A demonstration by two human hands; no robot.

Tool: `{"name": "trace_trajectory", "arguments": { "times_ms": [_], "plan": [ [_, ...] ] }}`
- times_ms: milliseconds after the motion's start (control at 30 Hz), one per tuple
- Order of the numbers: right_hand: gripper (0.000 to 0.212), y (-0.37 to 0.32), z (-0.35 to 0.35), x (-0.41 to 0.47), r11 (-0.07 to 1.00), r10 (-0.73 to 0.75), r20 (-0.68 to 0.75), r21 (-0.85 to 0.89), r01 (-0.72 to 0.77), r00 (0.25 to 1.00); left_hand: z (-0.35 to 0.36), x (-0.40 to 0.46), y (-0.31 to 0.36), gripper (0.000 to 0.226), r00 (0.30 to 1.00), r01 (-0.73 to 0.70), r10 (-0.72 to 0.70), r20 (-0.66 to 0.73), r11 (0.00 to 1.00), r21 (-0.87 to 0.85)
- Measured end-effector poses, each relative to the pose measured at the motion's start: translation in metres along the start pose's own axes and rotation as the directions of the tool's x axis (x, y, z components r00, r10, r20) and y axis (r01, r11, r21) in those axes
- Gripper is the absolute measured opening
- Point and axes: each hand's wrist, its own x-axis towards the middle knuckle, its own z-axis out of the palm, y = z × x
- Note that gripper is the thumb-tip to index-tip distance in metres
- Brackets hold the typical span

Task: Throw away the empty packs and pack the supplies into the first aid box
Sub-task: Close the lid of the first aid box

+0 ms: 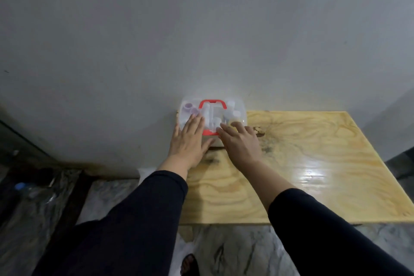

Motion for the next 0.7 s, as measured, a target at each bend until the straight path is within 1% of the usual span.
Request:
{"name": "trace_trajectory", "arguments": {
  "times_ms": [67, 100, 133, 167, 200, 267, 300, 333, 467, 600, 700],
  "plan": [
    [0.025, 0.000, 0.001, 0.000, 0.998, 0.020, -0.039, 0.055, -0.018, 0.999, 0.002, 0.002, 0.001, 0.069, 1.000, 0.010, -0.010, -0.017, 0.999, -0.035],
    [0.025, 0.001, 0.001, 0.002, 0.995, 0.039, -0.058, 0.094, -0.034, 0.998, 0.002, 0.004, 0.000, 0.067, 0.999, 0.007, -0.008, -0.032, 0.999, -0.045],
    [0.029, 0.002, -0.001, 0.005, 0.990, 0.060, -0.042, 0.134, -0.054, 0.997, 0.001, 0.006, -0.002, 0.065, 0.999, -0.001, -0.001, -0.045, 0.999, -0.042],
    [0.036, 0.005, -0.002, 0.009, 0.982, 0.078, 0.021, 0.172, -0.081, 0.997, -0.001, 0.010, -0.004, 0.064, 0.999, -0.009, 0.007, -0.050, 0.999, -0.033],
    [0.044, 0.008, -0.002, 0.014, 0.973, 0.087, 0.124, 0.202, -0.111, 0.988, -0.003, 0.014, -0.007, 0.064, 0.999, -0.015, 0.014, -0.045, 0.999, -0.030],
    [0.060, 0.015, -0.001, 0.023, 0.966, 0.063, 0.344, 0.214, -0.144, 0.937, -0.007, 0.024, -0.013, 0.068, 1.000, -0.026, 0.026, -0.012, 0.999, -0.020],
    [0.067, 0.017, 0.001, 0.028, 0.971, 0.051, 0.407, 0.192, -0.140, 0.912, -0.007, 0.028, -0.015, 0.070, 0.999, -0.039, 0.039, 0.006, 0.999, 0.003],
    [0.071, 0.019, 0.004, 0.032, 0.977, 0.044, 0.437, 0.170, -0.131, 0.898, -0.008, 0.033, -0.017, 0.072, 0.998, -0.053, 0.052, 0.023, 0.998, 0.032],
    [0.076, 0.027, 0.014, 0.048, 0.988, 0.051, 0.451, 0.110, -0.113, 0.891, -0.001, 0.054, -0.016, 0.075, 0.998, -0.063, 0.058, 0.040, 0.990, 0.124],
    [0.076, 0.037, 0.026, 0.060, 0.988, 0.073, 0.429, 0.094, -0.125, 0.901, 0.004, 0.076, -0.014, 0.075, 0.998, -0.051, 0.047, 0.031, 0.987, 0.151],
    [0.077, 0.039, 0.032, 0.063, 0.993, 0.073, 0.402, 0.053, -0.103, 0.913, 0.009, 0.083, -0.014, 0.075, 0.998, -0.056, 0.056, 0.008, 0.986, 0.154]
  ]
}}
